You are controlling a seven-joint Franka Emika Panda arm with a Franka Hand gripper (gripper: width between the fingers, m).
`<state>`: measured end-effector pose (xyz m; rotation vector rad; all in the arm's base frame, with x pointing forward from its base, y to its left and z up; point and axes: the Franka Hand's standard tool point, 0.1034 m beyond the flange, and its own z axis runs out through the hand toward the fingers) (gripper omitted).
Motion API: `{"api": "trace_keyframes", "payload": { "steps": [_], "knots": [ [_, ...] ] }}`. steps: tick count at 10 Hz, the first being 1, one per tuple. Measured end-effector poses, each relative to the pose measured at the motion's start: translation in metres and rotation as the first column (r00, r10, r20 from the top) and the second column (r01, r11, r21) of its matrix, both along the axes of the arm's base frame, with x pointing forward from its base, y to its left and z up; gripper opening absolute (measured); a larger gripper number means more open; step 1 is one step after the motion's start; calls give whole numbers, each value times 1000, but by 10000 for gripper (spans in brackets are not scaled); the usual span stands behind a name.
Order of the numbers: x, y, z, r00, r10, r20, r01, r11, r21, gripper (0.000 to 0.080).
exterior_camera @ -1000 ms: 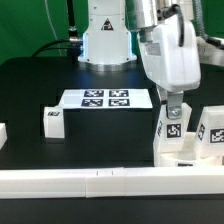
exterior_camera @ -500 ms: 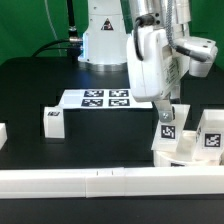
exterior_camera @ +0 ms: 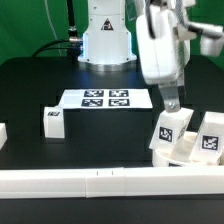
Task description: Assemble stool
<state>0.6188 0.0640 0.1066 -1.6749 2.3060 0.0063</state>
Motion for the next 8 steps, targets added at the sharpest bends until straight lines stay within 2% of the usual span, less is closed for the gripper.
{"api": "trace_keyframes", "payload": {
  "steps": [1,4,5,7,8],
  "knots": [
    [-1,-1,-3,1000,30,1,-30,999,-10,645],
    [-1,-2,-3,955,296,33,-292,953,-84,649],
    [-1,-1,-3,914,404,35,-398,910,-119,649],
    [0,5,-2,768,640,13,-624,753,-210,649],
    [0,7,-2,697,717,9,-695,680,-234,649]
  ]
}}
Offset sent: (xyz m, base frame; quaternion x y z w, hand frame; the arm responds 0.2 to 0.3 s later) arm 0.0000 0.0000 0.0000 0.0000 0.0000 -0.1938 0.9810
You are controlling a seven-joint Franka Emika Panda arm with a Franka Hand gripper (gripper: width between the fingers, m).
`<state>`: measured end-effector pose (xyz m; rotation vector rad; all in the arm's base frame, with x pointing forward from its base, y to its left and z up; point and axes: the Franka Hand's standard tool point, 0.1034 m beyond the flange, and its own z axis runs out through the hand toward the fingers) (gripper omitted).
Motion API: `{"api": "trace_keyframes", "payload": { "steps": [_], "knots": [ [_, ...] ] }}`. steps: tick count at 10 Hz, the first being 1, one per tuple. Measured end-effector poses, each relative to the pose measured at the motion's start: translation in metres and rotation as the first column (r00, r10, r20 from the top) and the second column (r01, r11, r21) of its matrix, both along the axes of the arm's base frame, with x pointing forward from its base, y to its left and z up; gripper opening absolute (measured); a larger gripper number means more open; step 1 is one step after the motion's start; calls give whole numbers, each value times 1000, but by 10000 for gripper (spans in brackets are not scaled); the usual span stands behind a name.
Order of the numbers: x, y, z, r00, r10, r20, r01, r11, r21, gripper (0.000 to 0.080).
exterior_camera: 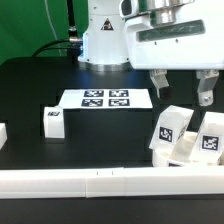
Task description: Assemble stool
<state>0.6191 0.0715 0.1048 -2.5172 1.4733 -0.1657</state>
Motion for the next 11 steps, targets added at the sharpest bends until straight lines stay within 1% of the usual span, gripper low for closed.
{"api": "trace_keyframes", "payload": {
  "steps": [1,4,5,6,7,8,9,10,11],
  "knots": [
    [0,1,0,993,120,15,-120,992,-26,649],
    [0,-2,-1,950,312,28,-309,948,-79,649],
    [-1,-3,-1,923,383,28,-378,920,-101,649],
    [-1,-4,-4,845,534,12,-526,836,-157,649],
    [-1,-5,-4,769,639,-4,-628,754,-191,649],
    [-1,-4,-4,691,722,-16,-708,672,-217,649],
    [-1,-5,-4,633,774,-25,-757,613,-228,649],
    [-2,-8,-5,514,857,-40,-836,489,-250,649],
    [-3,-9,-6,466,883,-51,-865,443,-234,649]
  ]
}}
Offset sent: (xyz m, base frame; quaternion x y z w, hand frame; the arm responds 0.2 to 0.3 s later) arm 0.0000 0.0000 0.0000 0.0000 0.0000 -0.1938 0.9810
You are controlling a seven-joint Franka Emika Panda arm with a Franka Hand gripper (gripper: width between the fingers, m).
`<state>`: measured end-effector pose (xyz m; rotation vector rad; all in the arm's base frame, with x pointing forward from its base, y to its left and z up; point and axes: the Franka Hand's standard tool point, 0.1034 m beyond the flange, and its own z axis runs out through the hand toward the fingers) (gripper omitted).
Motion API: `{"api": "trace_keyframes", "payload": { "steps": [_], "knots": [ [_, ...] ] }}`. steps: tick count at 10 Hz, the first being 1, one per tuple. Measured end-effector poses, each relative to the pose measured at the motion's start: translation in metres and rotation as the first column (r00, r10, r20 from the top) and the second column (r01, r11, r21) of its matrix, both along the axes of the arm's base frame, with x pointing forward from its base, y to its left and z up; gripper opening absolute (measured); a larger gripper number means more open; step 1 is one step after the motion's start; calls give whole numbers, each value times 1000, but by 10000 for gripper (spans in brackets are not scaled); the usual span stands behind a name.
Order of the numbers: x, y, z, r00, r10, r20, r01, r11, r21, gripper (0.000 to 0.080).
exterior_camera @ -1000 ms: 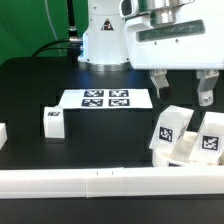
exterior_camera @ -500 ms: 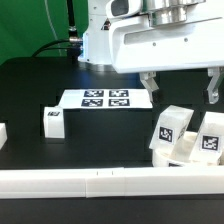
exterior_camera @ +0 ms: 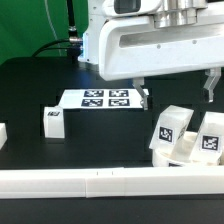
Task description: Assemble stool
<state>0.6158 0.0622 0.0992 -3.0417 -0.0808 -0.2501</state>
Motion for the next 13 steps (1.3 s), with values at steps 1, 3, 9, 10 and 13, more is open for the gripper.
{"api": "trace_keyframes", "payload": {
  "steps": [1,3,9,10,13],
  "knots": [
    [1,-4,2,1000,18,-18,-18,1000,7,649],
    [2,-9,2,993,120,-10,-120,993,-23,649],
    [4,-14,-6,778,628,-3,-622,770,-142,649],
    [3,-16,-9,740,672,-11,-666,731,-147,649],
    [-1,-15,-21,739,673,-27,-668,728,-151,649]
  ]
}}
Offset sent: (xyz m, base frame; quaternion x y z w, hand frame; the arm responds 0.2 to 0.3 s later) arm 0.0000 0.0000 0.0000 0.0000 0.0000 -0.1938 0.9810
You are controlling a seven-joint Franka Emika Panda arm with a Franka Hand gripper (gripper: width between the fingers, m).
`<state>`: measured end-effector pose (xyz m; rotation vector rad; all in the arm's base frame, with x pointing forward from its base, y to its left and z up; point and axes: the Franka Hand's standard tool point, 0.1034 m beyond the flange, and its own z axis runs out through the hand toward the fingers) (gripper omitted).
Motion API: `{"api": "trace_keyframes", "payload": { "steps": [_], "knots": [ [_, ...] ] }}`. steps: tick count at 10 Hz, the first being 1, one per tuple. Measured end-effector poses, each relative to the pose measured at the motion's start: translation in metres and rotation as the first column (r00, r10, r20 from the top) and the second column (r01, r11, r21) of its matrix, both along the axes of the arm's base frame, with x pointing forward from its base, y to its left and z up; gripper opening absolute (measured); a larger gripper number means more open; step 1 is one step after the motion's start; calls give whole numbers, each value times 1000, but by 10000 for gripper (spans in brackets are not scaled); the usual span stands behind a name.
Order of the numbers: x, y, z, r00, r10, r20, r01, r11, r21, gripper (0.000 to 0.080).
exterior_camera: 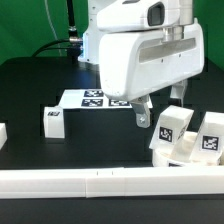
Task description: Assemble stool
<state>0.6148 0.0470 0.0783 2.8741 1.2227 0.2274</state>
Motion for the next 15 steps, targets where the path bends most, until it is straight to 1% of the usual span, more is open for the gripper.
{"api": "trace_keyframes", "payload": {
  "steps": [1,3,4,5,8,9,10,11,13,15],
  "knots": [
    [-1,6,-1,1000,-29,-2,29,1000,6,649],
    [-1,11,-1,997,-71,-6,71,997,15,649],
    [-1,11,-1,996,-84,-5,84,996,17,506],
    [-1,9,-1,996,-87,-5,87,996,17,339],
    [-1,9,-1,993,-120,-7,120,992,21,338],
    [-1,9,-1,978,-208,-14,208,978,33,338],
    [-1,8,-1,967,-255,-18,256,966,39,338],
    [-1,9,-1,933,-359,-28,360,932,52,338],
    [0,9,-1,824,-566,-41,567,820,81,338],
    [0,8,-1,656,-752,-62,753,649,108,338]
  ]
}}
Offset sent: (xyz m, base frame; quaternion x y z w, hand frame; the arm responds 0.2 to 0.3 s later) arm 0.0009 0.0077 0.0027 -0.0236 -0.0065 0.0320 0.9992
